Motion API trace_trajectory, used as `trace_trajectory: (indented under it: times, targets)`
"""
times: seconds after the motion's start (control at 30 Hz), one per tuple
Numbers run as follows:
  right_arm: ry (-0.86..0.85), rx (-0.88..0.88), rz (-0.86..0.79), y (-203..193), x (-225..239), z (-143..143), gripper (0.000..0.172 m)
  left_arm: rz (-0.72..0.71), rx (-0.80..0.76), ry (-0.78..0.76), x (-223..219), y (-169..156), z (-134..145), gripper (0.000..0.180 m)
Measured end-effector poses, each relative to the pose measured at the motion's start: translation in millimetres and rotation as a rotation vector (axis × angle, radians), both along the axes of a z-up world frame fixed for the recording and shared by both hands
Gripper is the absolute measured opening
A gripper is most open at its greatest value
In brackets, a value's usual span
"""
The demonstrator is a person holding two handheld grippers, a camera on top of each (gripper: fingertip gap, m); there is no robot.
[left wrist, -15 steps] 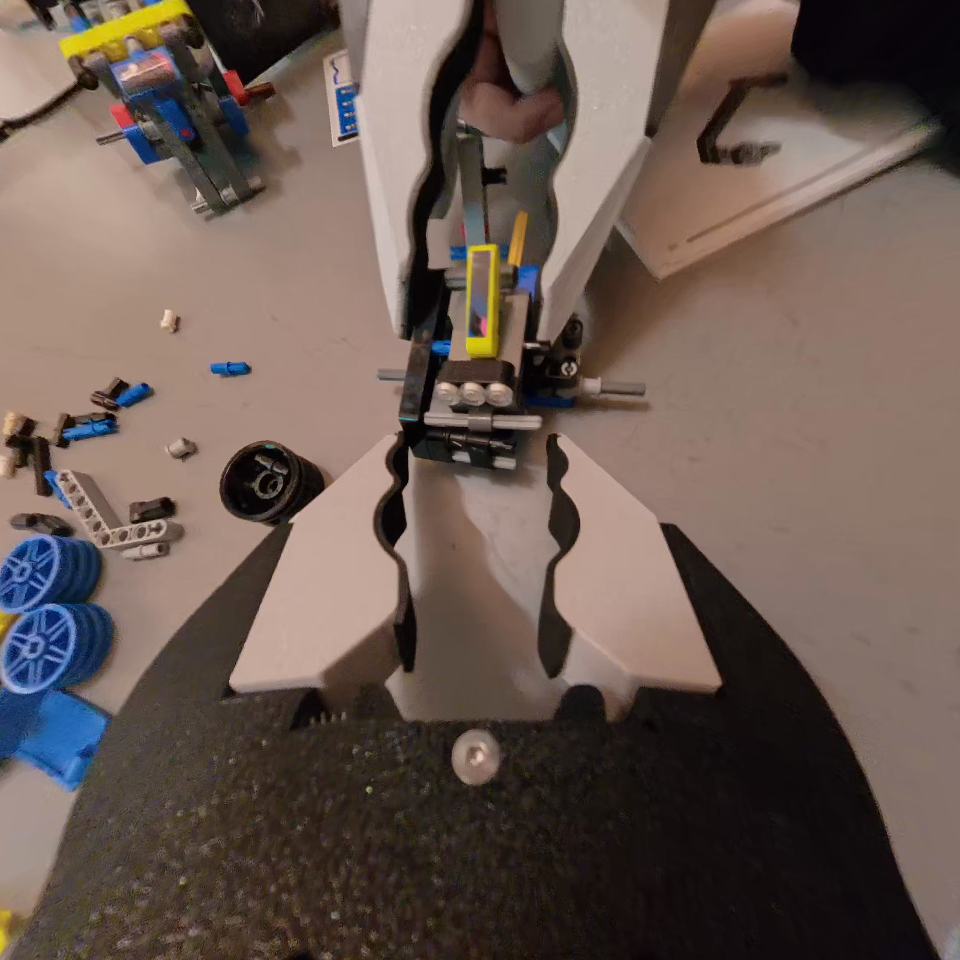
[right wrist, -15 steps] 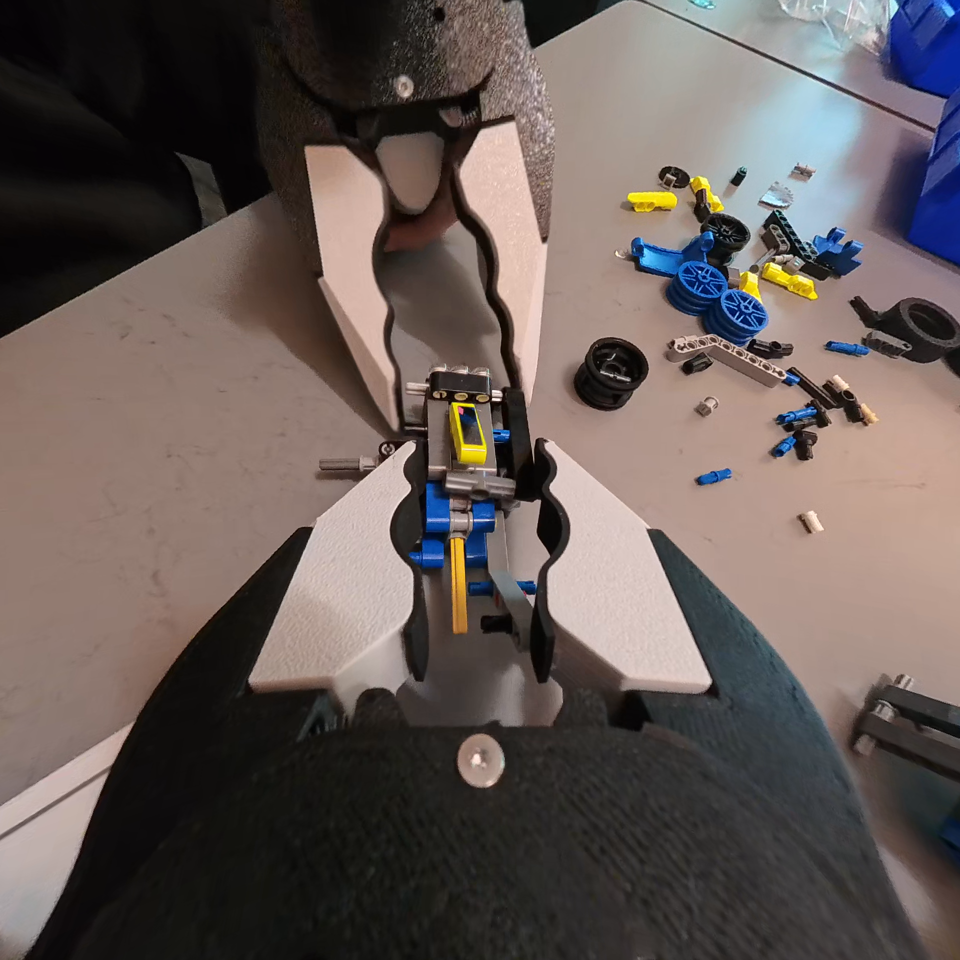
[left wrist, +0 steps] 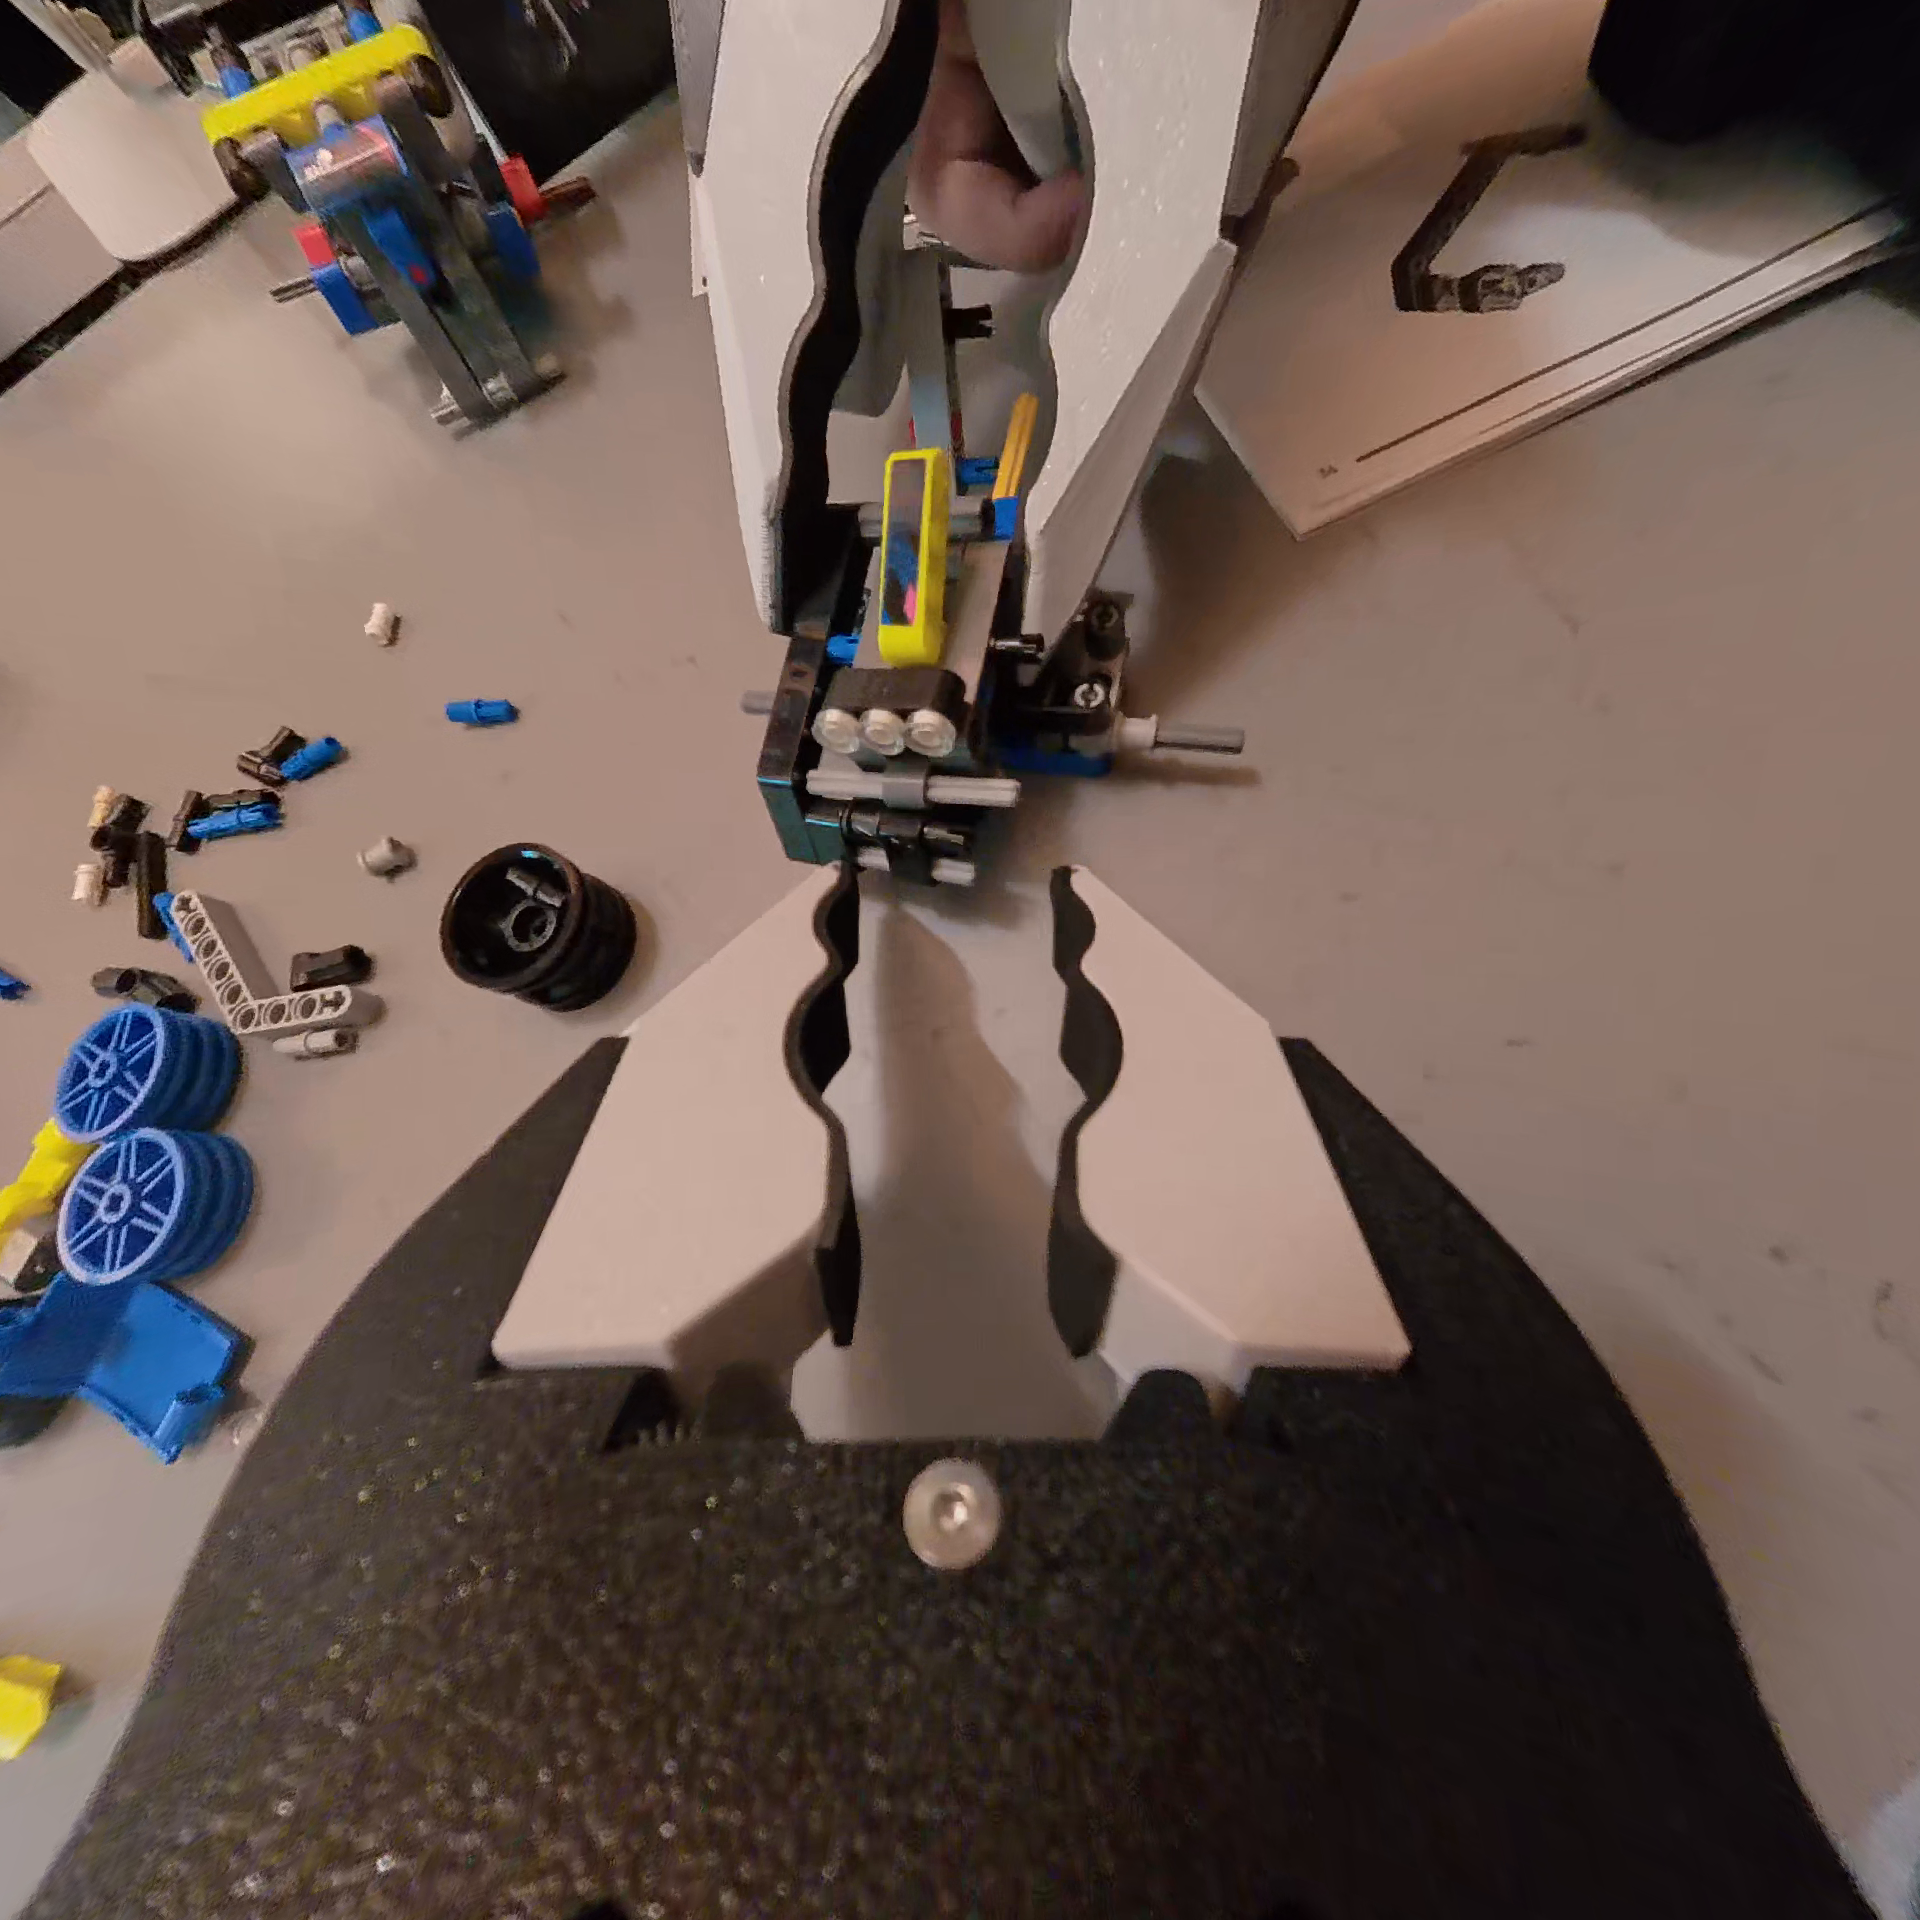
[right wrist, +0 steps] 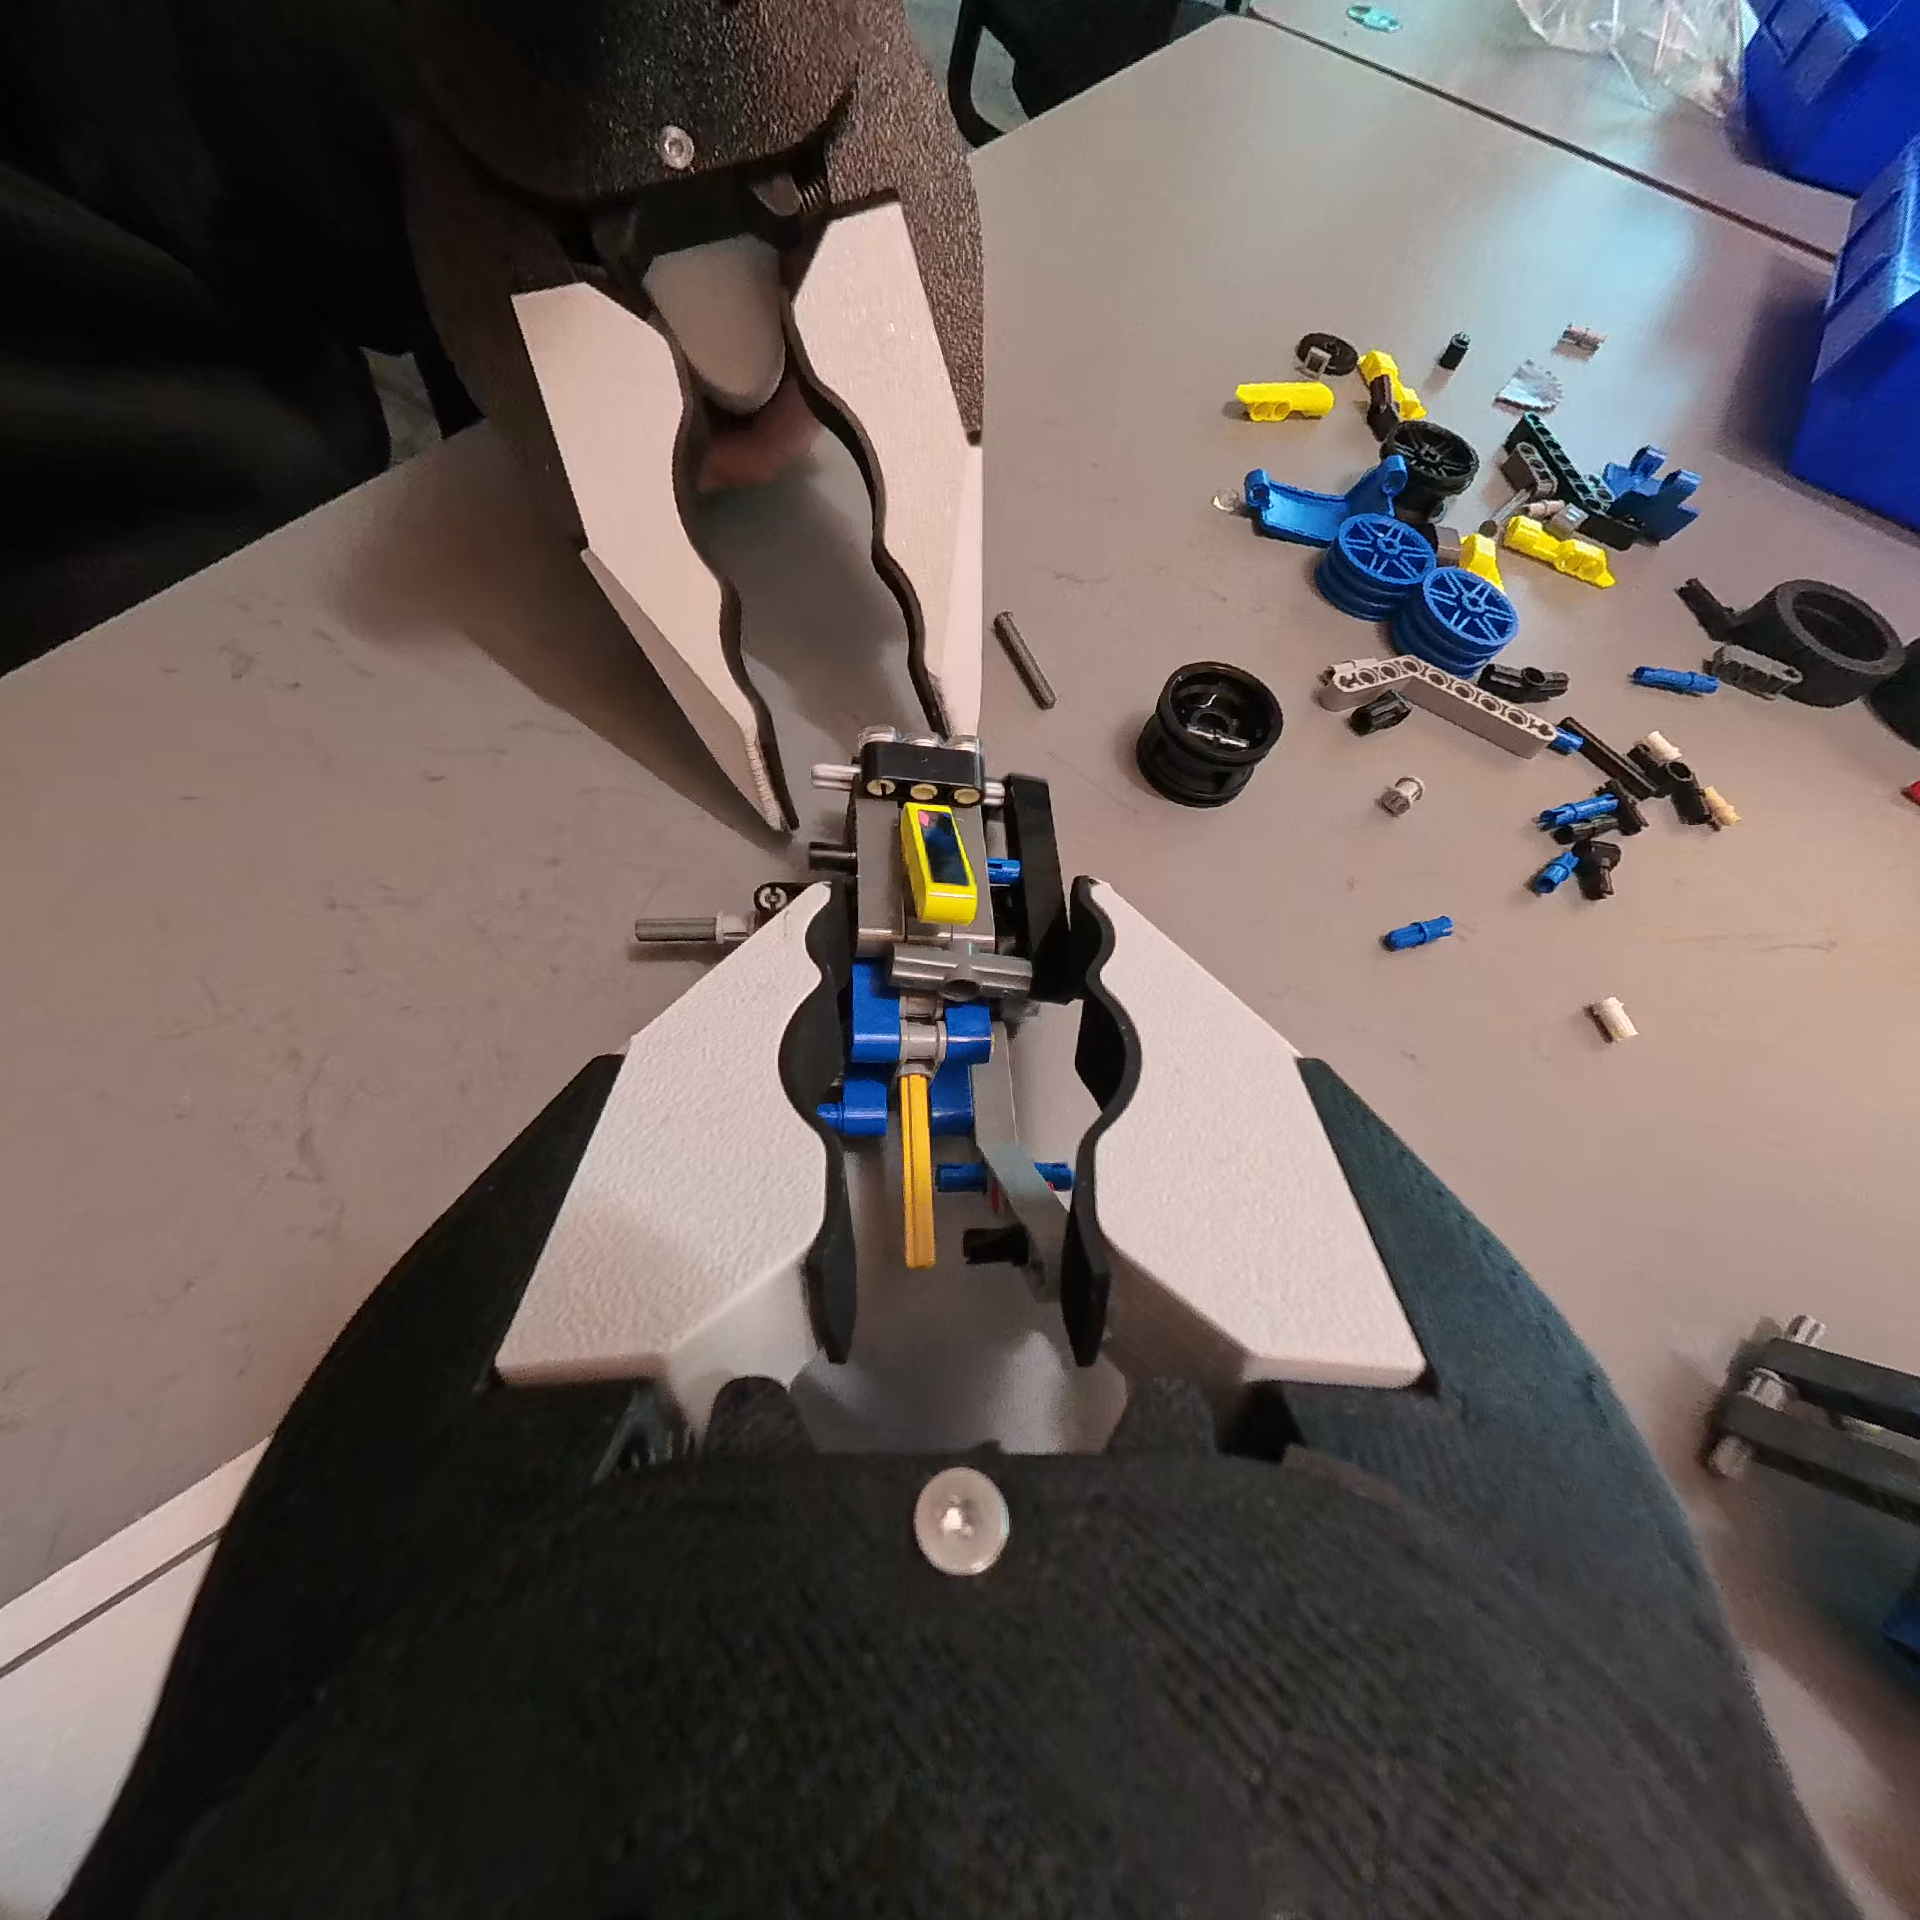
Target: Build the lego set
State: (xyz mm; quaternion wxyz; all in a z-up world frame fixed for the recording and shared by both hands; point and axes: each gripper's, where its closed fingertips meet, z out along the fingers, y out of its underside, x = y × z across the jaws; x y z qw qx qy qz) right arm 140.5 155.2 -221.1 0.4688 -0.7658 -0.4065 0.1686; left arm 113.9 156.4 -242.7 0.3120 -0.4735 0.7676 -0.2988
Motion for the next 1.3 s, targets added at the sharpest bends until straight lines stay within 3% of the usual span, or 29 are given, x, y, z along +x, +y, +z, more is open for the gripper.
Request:
trace_trajectory:
  times: [0.7,0.97,1.1,1.2,1.3]
  targets:
    - [0.005,-0.015,-0.025,2,5,1,0.038,-0.101,0.003,0.019,-7,-12,-3,0.03]
    - [-0.005,0.015,-0.023,3,7,1,0.038,-0.076,-0.003,0.026,-4,-7,-1,0.03]
    - [-0.015,0.032,-0.007,1,6,1,0.038,-0.007,-0.05,0.003,1,6,7,0.037]
    - [-0.017,0.034,0.004,-1,5,1,0.038,-0.029,-0.091,0.042,5,11,3,0.054]
    - [-0.018,0.035,0.02,-3,3,1,0.038,-0.075,-0.207,0.052,12,8,8,0.053]
